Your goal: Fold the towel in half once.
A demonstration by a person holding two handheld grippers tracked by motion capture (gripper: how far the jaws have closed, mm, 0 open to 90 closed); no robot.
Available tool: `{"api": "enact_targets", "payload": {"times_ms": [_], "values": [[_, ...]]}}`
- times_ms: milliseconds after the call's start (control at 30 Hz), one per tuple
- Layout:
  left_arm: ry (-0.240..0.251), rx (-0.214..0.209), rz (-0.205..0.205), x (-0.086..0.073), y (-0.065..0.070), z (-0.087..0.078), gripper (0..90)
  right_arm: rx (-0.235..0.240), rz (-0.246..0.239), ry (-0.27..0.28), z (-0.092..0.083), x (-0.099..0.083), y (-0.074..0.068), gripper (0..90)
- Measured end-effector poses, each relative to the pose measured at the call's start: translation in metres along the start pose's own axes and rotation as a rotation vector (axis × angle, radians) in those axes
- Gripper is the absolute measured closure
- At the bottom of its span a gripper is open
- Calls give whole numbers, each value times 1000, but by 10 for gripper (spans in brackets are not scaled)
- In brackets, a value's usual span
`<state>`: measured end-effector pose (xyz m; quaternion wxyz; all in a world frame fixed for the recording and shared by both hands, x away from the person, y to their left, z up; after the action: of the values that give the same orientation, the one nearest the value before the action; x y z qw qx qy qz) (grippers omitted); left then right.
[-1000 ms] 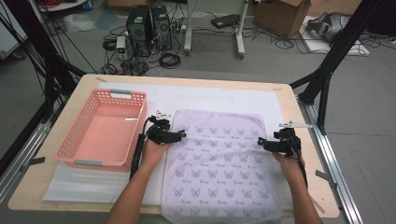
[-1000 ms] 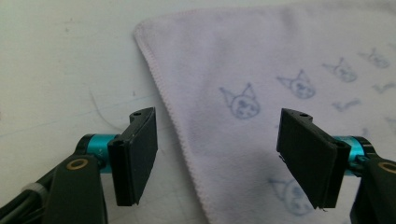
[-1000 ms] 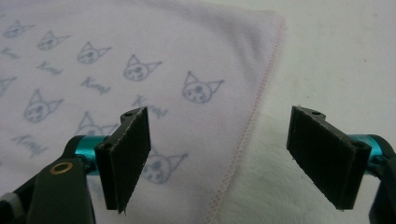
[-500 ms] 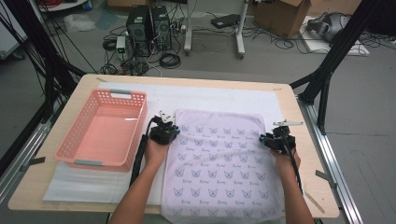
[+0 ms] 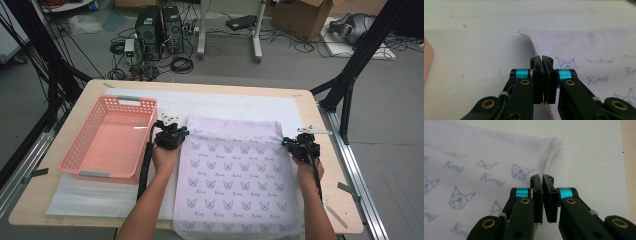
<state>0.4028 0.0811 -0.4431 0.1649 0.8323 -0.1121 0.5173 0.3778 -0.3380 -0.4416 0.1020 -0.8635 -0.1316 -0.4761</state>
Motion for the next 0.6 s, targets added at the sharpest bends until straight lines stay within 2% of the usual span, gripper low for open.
{"api": "enact_targets", "payload": {"times_ms": [67,167,333,500,600], "values": [[-15,-11,-2,0,-1,-3,875,16,10,8,-4,0,-2,870],[-5,-32,0,4,0,-11,875,31,-1,16,-11,1,-4,870],[0,-68,2,10,4,-29,874,65,9,21,-27,0,-5,869],[11,-104,8,10,10,-47,873,90,23,33,-43,-6,-6,869],[16,-122,3,6,11,-57,873,102,16,42,-52,-10,-8,869]]}}
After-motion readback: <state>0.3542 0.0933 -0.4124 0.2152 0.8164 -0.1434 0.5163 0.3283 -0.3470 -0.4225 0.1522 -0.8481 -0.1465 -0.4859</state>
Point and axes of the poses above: each handheld gripper's, and its own axes: z roughly forward along the jaws, x roughly out of its top, y roughly to its right, the point moved 2 cm from there along z, roughly forward along the jaws, and after that the axes turned 6 degrees about y, right-handed, at the moved point
